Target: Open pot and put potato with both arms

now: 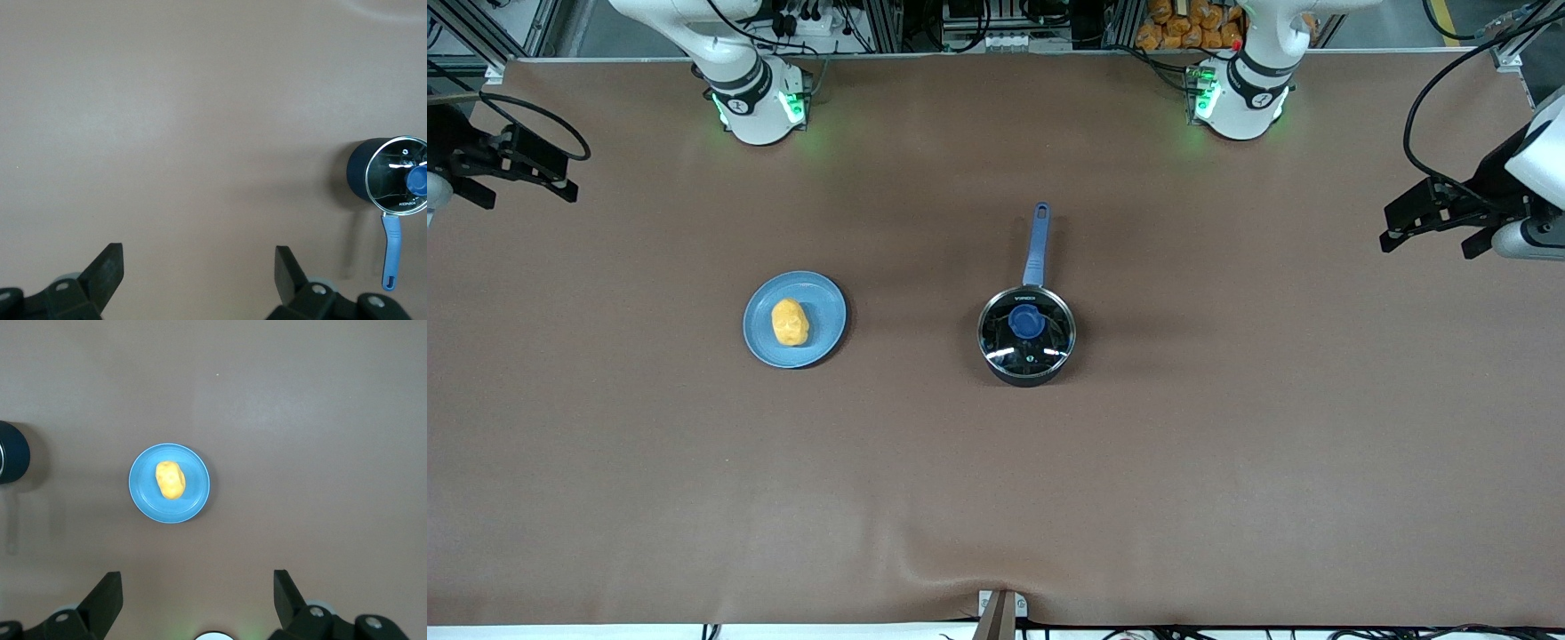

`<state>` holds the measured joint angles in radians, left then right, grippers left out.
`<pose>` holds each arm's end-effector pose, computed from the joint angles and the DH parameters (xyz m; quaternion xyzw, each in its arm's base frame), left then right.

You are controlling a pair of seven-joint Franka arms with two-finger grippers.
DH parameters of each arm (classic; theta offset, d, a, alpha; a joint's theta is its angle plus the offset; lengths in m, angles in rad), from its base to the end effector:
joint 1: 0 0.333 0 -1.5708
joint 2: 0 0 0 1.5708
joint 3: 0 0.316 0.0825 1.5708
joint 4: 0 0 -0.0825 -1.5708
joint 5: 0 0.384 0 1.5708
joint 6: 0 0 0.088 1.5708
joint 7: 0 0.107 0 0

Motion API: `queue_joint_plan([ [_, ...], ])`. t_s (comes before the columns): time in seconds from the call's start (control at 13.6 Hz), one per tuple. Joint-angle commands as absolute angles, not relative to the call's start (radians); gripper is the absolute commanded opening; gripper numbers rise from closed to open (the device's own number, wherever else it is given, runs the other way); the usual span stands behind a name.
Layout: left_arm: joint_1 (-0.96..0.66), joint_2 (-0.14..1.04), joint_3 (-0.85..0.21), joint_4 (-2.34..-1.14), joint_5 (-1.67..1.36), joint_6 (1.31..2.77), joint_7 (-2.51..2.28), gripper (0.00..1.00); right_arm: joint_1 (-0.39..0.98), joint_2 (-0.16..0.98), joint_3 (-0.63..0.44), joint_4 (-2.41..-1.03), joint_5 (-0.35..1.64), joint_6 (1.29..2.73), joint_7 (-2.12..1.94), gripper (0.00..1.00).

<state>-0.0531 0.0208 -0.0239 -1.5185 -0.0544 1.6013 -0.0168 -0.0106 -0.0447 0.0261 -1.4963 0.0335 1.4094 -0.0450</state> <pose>0.5626 -0.0489 0.6406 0.9987 -0.0301 0.0297 0.0289 0.5230 0.0125 0.6694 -0.9991 -0.0326 0.0209 0.0163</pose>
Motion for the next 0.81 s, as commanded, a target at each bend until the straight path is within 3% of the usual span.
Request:
queue_joint_plan([
  [0.0,-0.049,0.000,-0.028,-1.539,-0.040,1.611,-0.012,1.00,-0.018,-0.034,0.031,-1.474,0.026,1.394,-0.029,1.00],
  [0.73,-0.041,0.005,-0.025,-1.548,-0.063,1.611,-0.018,1.00,-0.018,-0.034,0.031,-1.474,0.026,1.394,-0.031,1.00],
])
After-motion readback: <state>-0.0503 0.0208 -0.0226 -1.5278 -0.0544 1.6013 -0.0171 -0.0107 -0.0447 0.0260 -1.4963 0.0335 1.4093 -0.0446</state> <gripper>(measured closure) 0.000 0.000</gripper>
